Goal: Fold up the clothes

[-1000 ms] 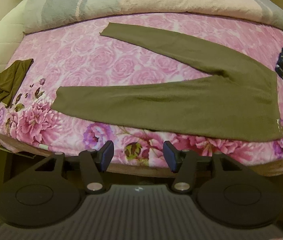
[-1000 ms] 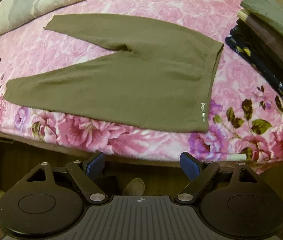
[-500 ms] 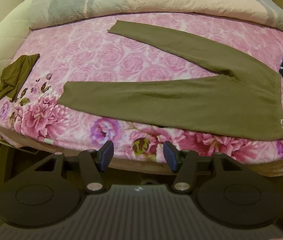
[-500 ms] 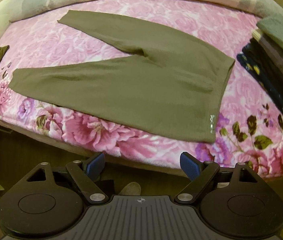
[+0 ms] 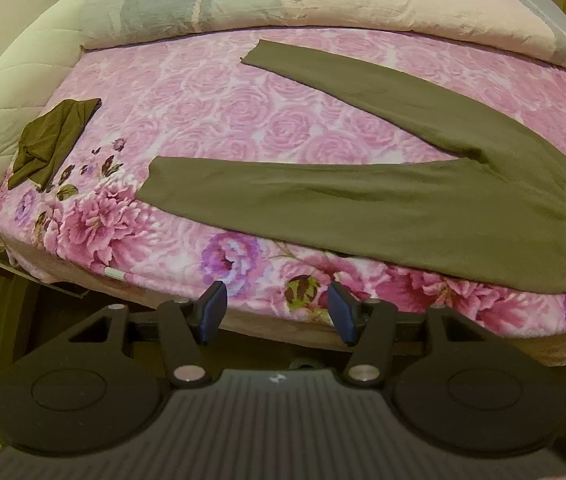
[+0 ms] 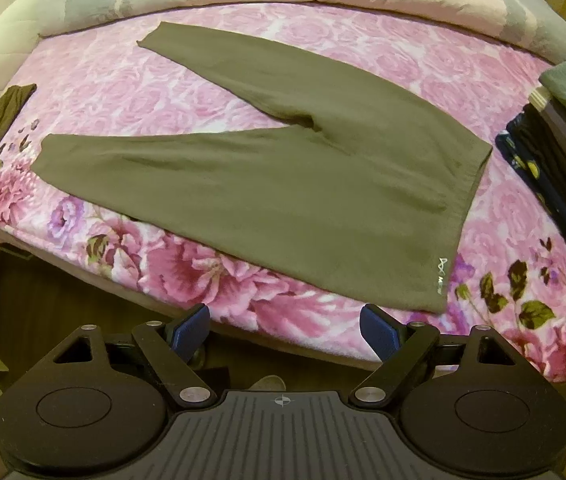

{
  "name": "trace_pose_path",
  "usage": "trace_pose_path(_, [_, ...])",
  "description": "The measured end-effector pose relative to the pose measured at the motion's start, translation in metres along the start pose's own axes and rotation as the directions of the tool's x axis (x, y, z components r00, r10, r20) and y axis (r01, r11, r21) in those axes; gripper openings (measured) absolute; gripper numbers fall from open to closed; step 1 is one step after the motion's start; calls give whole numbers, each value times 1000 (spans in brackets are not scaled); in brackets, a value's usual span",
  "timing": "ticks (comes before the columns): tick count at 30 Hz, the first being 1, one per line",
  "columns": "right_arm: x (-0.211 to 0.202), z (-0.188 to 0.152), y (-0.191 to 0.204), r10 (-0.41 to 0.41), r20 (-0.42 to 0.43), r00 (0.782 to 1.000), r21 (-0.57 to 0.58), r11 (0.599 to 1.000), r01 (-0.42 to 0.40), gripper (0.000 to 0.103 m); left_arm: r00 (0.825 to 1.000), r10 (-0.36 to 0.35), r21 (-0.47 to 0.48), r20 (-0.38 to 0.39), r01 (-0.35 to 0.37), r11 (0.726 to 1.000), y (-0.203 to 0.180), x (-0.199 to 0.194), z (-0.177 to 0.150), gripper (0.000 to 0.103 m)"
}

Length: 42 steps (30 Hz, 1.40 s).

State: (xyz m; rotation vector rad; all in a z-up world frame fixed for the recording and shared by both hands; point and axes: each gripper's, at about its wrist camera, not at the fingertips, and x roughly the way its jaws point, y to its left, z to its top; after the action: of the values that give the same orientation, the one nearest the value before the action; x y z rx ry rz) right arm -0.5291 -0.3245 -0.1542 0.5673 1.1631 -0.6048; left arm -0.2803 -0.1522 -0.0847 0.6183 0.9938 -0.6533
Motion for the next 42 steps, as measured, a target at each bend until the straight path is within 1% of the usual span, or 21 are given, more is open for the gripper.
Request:
trace_pose_path(8, [5, 8, 7, 25, -2, 1000, -19, 999, -25, 85, 1000, 13, -12, -9, -13, 1000, 7, 2, 1, 51])
trace_pose_path(12, [8, 13, 8, 26, 1, 1000, -11, 1000, -26, 85, 1000, 5, 1, -11, -5, 1000, 9, 10, 12, 51])
trace_pose_path(14, [10, 16, 6, 18, 4, 1000, 10, 1000, -18, 85, 1000, -2, 14, -8, 3, 1000, 9, 14, 21, 51])
trace_pose_path(17, [11, 23, -2, -2, 16, 1000, 73, 997, 1, 85, 1000, -25, 35, -5, 25, 999, 11, 27, 37, 51])
trace_pose_path(22, [13, 36, -20, -26, 26, 999, 222, 975, 19, 85, 994, -109, 75, 16, 108, 991, 18, 51, 72, 51])
trace_pose_path(25, [13, 45, -31, -49, 24, 999, 322, 946, 39, 85, 986, -157, 126, 48, 150, 981, 27, 62, 99, 51])
trace_pose_path(28, [13, 53, -40, -97, 14, 995, 408, 909, 83, 85, 976, -202, 193, 80, 184, 964, 34, 69, 126, 52])
trace_pose_path(30, [12, 58, -43, -134, 12, 991, 460, 881, 113, 85, 968, -235, 238, 89, 208, 949, 38, 75, 144, 55])
trace_pose_path(34, [11, 64, -39, -191, 11, 981, 550, 821, 154, 85, 956, -283, 320, 81, 244, 915, 44, 93, 172, 55])
trace_pose_path(38, [17, 62, -25, -223, 5, 975, 613, 771, 173, 85, 943, -329, 394, 47, 286, 873, 48, 117, 188, 56])
trace_pose_path(39, [18, 60, -21, -238, 11, 971, 632, 754, 178, 85, 941, -336, 417, 36, 292, 861, 48, 124, 190, 56])
trace_pose_path(40, [16, 56, -18, -266, 33, 963, 661, 729, 178, 85, 941, -337, 435, 27, 293, 851, 47, 130, 192, 56])
trace_pose_path(41, [12, 51, -15, -306, 71, 949, 698, 695, 172, 85, 940, -340, 449, 20, 295, 844, 47, 135, 195, 56])
trace_pose_path(42, [7, 47, -12, -338, 108, 935, 726, 669, 158, 85, 939, -343, 461, 14, 298, 836, 46, 139, 196, 56])
